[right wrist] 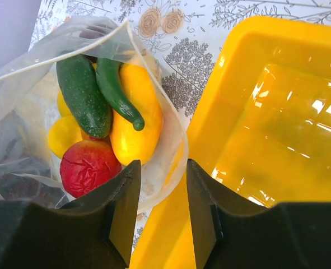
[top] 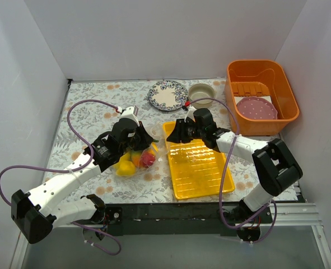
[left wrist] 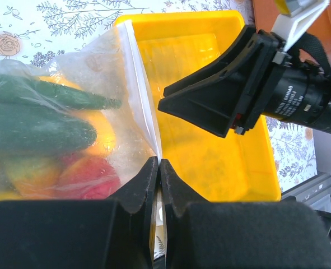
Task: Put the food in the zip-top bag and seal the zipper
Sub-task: Adjust the zipper food storage bag at the center of the board.
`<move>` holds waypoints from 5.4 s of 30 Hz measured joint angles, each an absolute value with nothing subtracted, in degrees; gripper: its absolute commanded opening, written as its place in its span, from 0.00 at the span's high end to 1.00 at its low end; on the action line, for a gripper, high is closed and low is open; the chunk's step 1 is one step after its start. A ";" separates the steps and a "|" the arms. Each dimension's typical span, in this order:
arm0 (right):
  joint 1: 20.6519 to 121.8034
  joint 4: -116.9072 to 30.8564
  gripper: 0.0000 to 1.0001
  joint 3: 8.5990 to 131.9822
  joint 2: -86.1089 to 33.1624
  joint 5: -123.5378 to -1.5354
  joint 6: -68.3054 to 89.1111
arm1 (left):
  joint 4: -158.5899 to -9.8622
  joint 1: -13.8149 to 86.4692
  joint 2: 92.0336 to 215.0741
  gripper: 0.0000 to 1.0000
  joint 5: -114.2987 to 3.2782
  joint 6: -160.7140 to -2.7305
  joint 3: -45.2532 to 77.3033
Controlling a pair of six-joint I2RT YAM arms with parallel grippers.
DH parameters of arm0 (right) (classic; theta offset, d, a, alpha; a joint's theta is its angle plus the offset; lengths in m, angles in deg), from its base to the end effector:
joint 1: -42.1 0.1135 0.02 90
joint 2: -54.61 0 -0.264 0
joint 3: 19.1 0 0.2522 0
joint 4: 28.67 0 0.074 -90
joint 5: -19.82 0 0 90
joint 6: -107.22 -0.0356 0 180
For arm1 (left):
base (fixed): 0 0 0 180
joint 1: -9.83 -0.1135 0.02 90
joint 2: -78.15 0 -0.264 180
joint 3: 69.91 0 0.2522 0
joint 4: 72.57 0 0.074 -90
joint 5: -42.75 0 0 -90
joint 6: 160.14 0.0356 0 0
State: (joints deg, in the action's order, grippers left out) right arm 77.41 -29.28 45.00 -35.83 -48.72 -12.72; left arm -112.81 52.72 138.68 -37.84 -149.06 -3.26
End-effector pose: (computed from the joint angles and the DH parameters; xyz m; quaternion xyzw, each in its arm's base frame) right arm 0.2728 0.2092 0.2170 -0.1365 0.8320 0.4106 0.3471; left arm 0.1734 -0.1531 0.3090 -0.3088 0.8254 -0.3728 0.2904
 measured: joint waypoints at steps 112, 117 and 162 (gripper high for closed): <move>69.80 -17.11 0.17 52.41 -46.03 -36.33 -26.11 | -110.60 52.72 130.44 0.29 -51.65 -157.65 -20.44; 69.80 -17.13 0.31 52.44 -47.89 -34.61 -26.25 | -107.48 52.79 130.59 0.29 -54.12 -159.44 -21.99; 68.73 -12.21 0.99 46.18 -44.20 -41.71 -30.92 | -101.44 60.59 139.73 0.35 -51.96 -164.55 -23.78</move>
State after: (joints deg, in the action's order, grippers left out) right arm 68.73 -12.21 46.18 -44.20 -41.71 -30.92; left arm -101.44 60.59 139.73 -51.96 -164.55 -23.78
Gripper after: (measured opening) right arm 0.024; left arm 0.599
